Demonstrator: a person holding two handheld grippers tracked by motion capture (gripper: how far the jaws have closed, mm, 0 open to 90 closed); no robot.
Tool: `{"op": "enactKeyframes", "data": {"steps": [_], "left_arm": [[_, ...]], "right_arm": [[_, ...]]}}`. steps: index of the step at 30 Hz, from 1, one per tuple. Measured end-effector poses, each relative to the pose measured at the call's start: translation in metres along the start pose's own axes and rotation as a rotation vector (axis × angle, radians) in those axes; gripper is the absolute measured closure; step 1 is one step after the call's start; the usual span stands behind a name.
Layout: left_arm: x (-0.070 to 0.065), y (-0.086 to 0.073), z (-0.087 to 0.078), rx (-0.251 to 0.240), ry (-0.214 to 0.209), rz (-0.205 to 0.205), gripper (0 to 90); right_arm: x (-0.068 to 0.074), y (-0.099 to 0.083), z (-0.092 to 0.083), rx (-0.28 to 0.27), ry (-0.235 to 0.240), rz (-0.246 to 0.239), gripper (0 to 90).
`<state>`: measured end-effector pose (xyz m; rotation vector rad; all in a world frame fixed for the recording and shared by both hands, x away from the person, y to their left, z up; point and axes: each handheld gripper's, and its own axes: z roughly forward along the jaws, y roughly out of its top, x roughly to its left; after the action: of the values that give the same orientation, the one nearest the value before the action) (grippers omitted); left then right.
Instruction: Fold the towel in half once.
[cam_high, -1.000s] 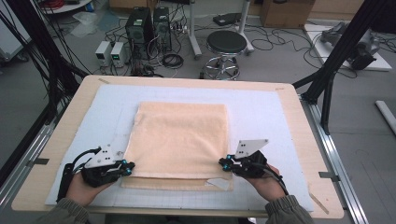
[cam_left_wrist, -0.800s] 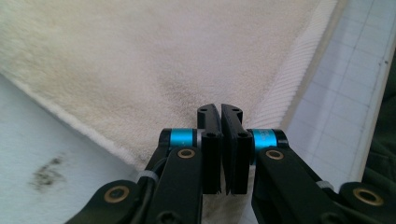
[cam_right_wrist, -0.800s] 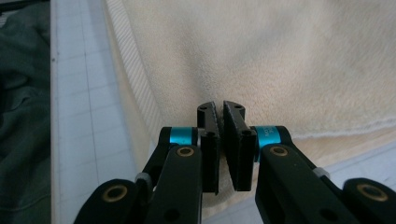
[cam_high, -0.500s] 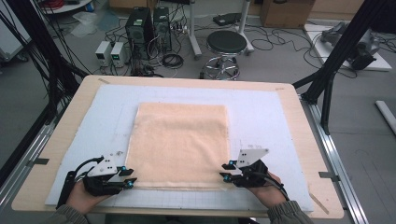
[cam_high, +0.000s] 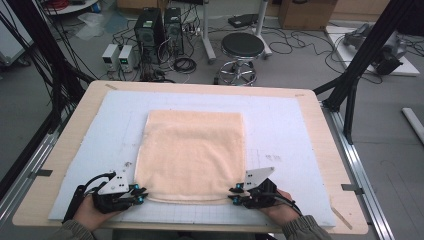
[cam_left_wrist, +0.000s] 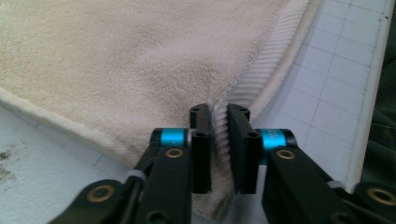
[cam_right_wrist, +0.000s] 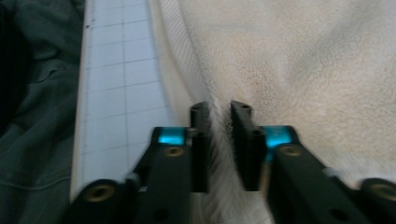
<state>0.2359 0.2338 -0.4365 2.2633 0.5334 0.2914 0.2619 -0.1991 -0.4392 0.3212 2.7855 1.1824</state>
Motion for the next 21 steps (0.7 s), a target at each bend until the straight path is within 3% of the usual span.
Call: {"op": "enactKeyframes", "data": {"steps": [4,8,9,11,12,13,16,19,21], "left_arm": [[-0.002,0.003,-0.008,0.002,-0.013,0.006,85.7],[-0.013,0.004,-0.027,-0.005,-0.091,0.021,86.0],[-0.016,0.004,-0.030,-0.001,-0.105,0.033,85.7],[-0.019,0.005,-0.035,-0.011,-0.086,0.048,78.9],[-0.017,0.006,-0.037,-0.026,-0.072,0.030,69.0],[-0.014,0.008,-0.038,-0.046,-0.066,0.011,64.6],[-0.005,0.012,-0.036,-0.082,-0.029,-0.021,61.3],[0.004,0.017,-0.024,-0.078,0.008,-0.031,58.5],[0.010,0.019,-0.014,-0.067,0.020,-0.045,57.5]], "right_arm": [[-0.001,0.005,-0.004,0.018,0.026,-0.008,85.2],[0.009,0.008,-0.017,-0.005,0.089,-0.013,84.4],[0.013,0.008,-0.019,0.002,0.121,-0.016,82.0],[0.017,0.010,-0.022,-0.013,0.151,-0.007,66.6],[0.016,0.011,-0.024,-0.033,0.146,0.006,64.3],[0.014,0.012,-0.026,-0.062,0.143,0.012,61.1],[0.004,0.017,-0.029,-0.109,0.086,0.044,58.3],[-0.010,0.021,-0.023,-0.115,0.009,0.063,57.8],[-0.019,0.022,-0.018,-0.120,0.018,0.085,57.1]]}}
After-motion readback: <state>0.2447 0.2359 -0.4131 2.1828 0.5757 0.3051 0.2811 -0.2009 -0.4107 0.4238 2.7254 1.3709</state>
